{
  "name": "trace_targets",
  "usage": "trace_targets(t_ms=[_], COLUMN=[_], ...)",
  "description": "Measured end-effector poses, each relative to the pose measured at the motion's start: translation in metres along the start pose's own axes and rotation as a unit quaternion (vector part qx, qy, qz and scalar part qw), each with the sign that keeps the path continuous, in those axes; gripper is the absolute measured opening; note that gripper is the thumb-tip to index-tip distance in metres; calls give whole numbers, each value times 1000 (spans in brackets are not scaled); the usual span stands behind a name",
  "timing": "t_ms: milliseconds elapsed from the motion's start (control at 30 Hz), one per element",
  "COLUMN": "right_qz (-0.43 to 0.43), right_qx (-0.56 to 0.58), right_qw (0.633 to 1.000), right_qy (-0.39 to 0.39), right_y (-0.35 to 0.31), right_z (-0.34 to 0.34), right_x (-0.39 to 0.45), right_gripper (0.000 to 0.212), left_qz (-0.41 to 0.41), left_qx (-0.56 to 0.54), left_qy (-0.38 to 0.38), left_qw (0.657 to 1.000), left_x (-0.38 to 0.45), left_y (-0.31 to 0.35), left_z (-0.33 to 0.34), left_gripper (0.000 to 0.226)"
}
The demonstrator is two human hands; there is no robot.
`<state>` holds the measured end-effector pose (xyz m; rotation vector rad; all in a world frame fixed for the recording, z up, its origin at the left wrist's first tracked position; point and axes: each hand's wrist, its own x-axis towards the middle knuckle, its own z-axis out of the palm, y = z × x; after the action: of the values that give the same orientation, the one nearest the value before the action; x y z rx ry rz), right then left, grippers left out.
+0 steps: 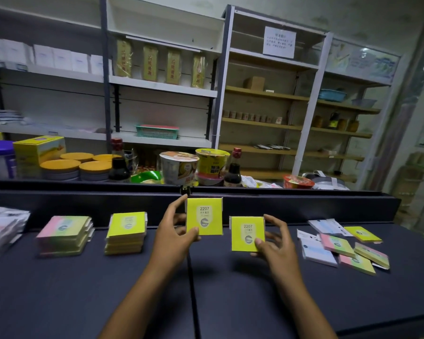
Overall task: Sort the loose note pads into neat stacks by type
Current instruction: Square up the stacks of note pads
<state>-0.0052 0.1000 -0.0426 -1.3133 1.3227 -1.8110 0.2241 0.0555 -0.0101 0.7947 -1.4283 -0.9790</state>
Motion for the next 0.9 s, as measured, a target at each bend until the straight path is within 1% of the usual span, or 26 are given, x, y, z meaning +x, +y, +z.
trace_targets(t_ms=[300,667,900], right_qz=[-19,-26,-31], right_qx=[33,76,70], right_qw=[999,987,979], right_qy=[-35,-142,-190], right_y=[-15,-16,-16], right_z=[53,137,196], right_x=[-18,-5,8], right_gripper=[53,55,50], left_qz=[4,25,33], left_qx=[18,63,84], left_qy=[43,142,169], left_qw=[999,988,981], left_x=[-20,-27,-3], left_y=[11,15,11], left_z=[-67,-146,-196], left_gripper=[68,69,69])
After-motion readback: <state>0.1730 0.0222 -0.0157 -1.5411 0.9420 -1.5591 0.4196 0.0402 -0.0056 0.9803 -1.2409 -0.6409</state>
